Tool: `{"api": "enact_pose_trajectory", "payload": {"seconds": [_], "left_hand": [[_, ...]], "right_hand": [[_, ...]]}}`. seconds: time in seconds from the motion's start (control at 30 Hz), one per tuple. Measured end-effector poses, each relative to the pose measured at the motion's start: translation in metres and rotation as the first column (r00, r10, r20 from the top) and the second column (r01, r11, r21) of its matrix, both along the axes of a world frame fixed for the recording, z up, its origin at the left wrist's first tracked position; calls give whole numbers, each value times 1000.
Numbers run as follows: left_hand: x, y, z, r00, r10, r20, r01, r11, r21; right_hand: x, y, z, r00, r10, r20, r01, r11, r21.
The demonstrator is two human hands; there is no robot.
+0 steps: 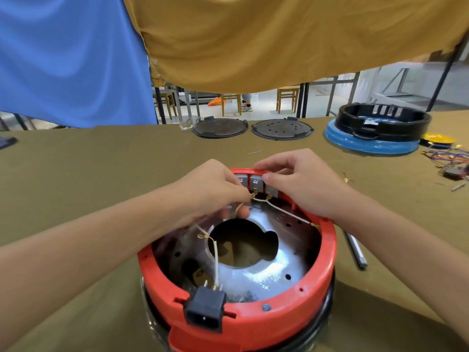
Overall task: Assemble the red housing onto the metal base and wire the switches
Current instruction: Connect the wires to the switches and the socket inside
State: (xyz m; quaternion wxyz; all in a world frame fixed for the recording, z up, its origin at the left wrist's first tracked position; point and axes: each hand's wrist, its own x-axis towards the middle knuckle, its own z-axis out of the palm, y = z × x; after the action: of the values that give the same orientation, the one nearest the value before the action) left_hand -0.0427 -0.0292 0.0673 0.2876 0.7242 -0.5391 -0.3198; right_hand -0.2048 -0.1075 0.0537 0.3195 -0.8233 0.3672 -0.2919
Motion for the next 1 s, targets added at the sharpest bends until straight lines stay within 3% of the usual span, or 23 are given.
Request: {"api": "enact_pose_trajectory", "payload": {"seconds": [0.1,0.4,0.7,1.0], "left_hand": [[-3,-1,2,989,48,-137,-34,994,105],[-8,-3,1,936,152,-319,-110,983,148],[-11,-2,0,910,178,-375,-141,982,125],[-6,1,1,949,87,-305,-54,992,115]], "right_hand": [[0,2,0,1000,6,1,-6,1000,3],[0,4,0,1000,7,-6,-7,1000,-8],[0,3,-1,1000,15,-11,-15,1000,-21],[0,2,-1,999,26,-31,-27,999,-42]]}}
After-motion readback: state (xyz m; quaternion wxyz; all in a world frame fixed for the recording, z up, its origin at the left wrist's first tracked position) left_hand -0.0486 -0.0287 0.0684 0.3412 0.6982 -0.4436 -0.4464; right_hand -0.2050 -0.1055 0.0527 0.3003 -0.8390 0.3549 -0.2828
